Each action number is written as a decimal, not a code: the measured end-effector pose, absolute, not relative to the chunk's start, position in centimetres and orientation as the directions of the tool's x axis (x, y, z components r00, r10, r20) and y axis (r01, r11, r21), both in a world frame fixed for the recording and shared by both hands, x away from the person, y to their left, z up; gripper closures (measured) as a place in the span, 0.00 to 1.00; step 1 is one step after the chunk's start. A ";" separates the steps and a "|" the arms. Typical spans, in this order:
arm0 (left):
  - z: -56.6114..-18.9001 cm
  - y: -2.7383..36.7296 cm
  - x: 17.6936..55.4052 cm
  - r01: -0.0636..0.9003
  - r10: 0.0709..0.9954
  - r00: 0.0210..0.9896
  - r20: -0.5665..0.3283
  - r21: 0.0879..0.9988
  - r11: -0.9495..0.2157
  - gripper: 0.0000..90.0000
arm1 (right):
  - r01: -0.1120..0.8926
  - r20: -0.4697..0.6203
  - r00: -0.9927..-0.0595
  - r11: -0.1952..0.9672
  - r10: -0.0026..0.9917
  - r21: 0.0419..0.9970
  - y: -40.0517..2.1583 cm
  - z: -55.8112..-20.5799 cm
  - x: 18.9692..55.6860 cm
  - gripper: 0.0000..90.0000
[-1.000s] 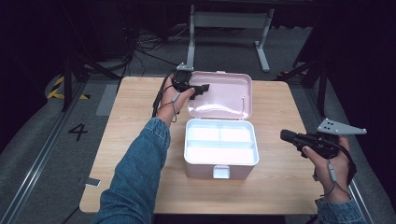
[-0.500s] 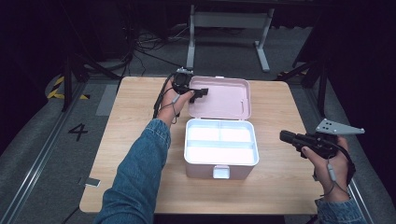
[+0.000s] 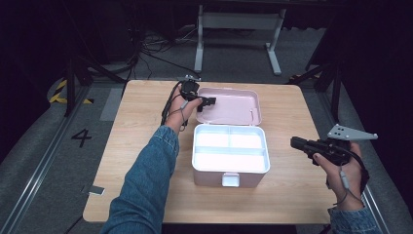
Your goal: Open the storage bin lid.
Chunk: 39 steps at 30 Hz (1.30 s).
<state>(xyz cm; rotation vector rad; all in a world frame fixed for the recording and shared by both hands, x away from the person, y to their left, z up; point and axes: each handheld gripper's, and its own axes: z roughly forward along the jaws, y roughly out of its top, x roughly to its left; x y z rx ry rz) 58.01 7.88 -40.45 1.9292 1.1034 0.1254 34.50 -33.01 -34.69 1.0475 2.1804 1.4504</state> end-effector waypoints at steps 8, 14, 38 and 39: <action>-40.8 7.9 58.1 0.661 0.743 0.590 -0.315 0.717 -0.221 0.31 | 0.401 0.129 -0.681 0.220 0.721 0.889 -33.0 -34.8 34.6 0.93; -40.8 8.0 57.9 0.661 0.750 0.587 -0.304 0.716 -0.227 0.31 | 0.403 0.128 -0.682 0.223 0.720 0.888 -32.9 -34.9 34.7 0.91; -32.1 11.9 49.7 0.474 0.761 0.637 -0.124 0.841 -0.260 0.27 | 0.387 0.123 -0.724 0.252 0.679 0.887 -30.4 -34.4 39.1 0.76; -31.8 12.1 49.1 0.474 0.760 0.638 -0.123 0.841 -0.262 0.27 | 0.389 0.123 -0.723 0.253 0.680 0.886 -30.4 -34.4 39.3 0.75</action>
